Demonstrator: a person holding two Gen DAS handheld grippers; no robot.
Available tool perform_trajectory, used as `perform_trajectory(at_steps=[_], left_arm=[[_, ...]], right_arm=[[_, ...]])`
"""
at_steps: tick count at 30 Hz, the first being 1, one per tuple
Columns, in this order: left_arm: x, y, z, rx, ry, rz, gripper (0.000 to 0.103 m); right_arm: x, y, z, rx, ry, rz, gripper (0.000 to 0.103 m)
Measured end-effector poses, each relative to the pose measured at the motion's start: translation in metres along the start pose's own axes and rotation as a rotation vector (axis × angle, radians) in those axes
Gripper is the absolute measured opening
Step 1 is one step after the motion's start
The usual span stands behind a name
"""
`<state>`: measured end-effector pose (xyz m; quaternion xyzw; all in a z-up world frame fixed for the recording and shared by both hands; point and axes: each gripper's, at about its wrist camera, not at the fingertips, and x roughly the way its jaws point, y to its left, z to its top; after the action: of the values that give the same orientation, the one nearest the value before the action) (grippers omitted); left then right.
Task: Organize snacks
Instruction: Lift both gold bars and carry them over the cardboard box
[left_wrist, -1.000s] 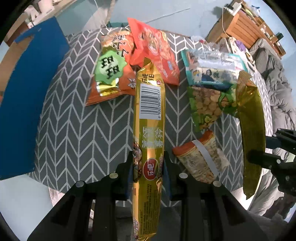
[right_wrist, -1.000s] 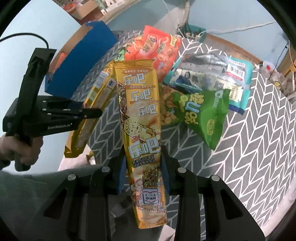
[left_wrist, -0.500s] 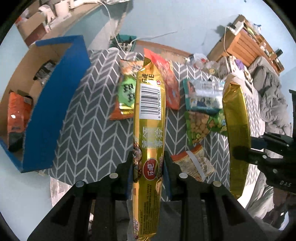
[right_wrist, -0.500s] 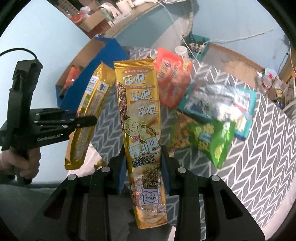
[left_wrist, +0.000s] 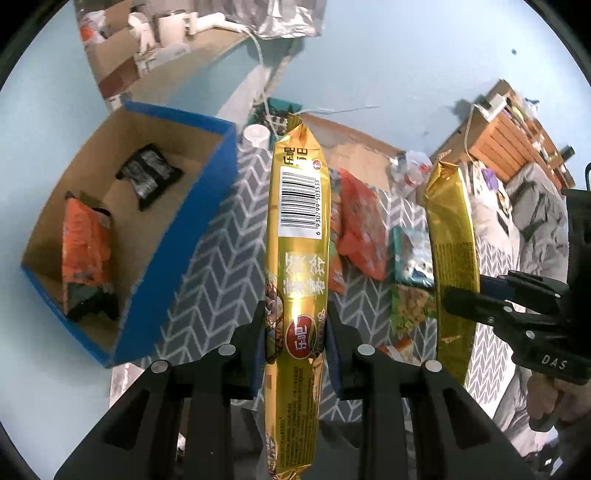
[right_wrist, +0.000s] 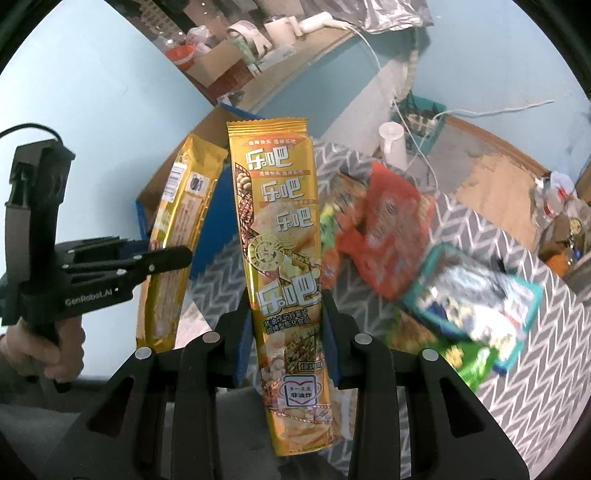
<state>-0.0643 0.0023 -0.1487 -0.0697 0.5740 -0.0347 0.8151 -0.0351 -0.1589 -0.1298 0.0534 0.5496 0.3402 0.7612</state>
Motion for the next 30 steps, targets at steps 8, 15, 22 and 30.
perform_trajectory(at_steps=[8, 15, 22, 30], left_arm=[[-0.010, 0.041, 0.018, -0.059, -0.016, 0.033, 0.027], [-0.022, 0.079, 0.039, -0.098, -0.041, 0.054, 0.027], [-0.030, 0.127, 0.062, -0.151, -0.062, 0.081, 0.027], [-0.030, 0.177, 0.094, -0.159, -0.082, 0.124, 0.027]], right_arm=[[0.032, 0.032, 0.050, -0.063, 0.007, 0.022, 0.032], [0.065, 0.070, 0.097, -0.112, 0.016, 0.059, 0.032], [0.104, 0.108, 0.144, -0.110, 0.030, 0.101, 0.032], [0.144, 0.134, 0.181, -0.071, 0.045, 0.126, 0.032]])
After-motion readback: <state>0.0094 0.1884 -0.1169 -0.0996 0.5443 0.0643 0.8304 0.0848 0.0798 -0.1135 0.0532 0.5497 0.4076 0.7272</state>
